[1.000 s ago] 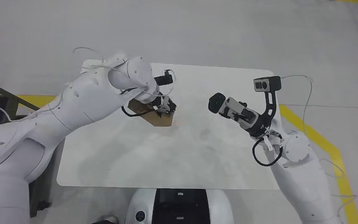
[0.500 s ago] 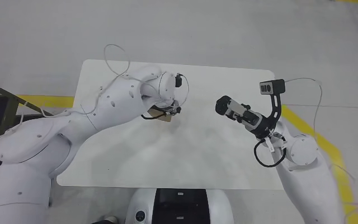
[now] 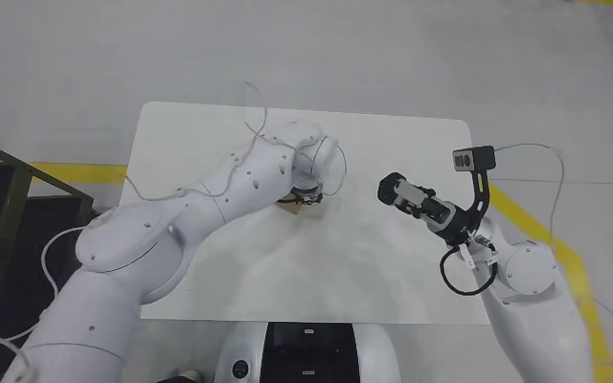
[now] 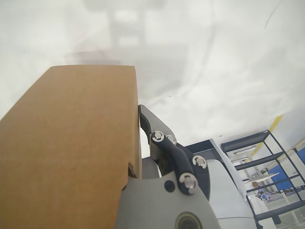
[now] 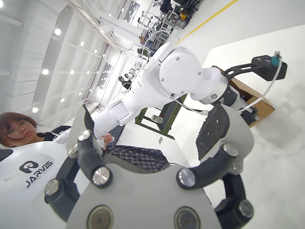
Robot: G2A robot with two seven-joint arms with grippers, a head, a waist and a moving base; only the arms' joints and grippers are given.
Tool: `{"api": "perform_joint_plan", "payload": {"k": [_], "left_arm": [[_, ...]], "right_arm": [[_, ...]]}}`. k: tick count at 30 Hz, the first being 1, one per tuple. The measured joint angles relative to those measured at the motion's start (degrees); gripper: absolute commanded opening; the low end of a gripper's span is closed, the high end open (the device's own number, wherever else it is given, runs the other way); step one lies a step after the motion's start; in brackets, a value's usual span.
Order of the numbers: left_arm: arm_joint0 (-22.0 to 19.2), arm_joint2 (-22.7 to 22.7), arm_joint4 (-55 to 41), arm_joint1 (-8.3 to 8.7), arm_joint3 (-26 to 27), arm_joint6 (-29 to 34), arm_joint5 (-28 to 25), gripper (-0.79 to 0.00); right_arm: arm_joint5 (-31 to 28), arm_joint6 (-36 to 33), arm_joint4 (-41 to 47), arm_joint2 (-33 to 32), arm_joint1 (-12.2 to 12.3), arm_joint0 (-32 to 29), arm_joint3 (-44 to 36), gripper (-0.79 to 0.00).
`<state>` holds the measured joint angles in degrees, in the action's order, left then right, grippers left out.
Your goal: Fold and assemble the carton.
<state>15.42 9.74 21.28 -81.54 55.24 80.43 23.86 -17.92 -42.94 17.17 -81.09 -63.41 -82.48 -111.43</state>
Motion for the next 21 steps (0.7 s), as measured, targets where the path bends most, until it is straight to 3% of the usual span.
{"api": "perform_joint_plan", "payload": {"k": [1,3,6,9,15,21], "left_arm": [[0.1,0.0,0.4,-1.02,-1.3,0.2,-0.2,-0.785],[0.3,0.0,1.3,-2.29,-2.8,0.4,-0.4,-0.517],[0.9,0.0,2.8,-4.14,-5.1,0.6,-0.6,-0.400],[1.3,0.0,3.9,-5.65,-7.2,0.9,-0.9,-0.018],[1.4,0.6,4.3,-7.08,-10.3,1.5,-1.5,0.000],[0.8,4.3,1.8,-6.29,-10.6,0.4,-0.9,0.000]], "right_arm": [[0.0,0.0,-0.2,-0.1,0.0,-0.2,-0.2,0.000],[-0.1,-0.2,-0.6,-0.4,0.1,-0.4,-0.4,0.000],[-0.2,-0.6,-1.3,-0.8,0.2,-0.9,-0.7,0.000],[-0.4,-1.0,-1.8,-1.0,0.3,-1.2,-1.0,0.000],[-0.8,-1.5,-2.2,-0.5,0.4,-1.4,-1.5,0.000],[-0.8,-1.9,-2.4,0.4,0.4,-0.8,-1.7,0.000]]}}
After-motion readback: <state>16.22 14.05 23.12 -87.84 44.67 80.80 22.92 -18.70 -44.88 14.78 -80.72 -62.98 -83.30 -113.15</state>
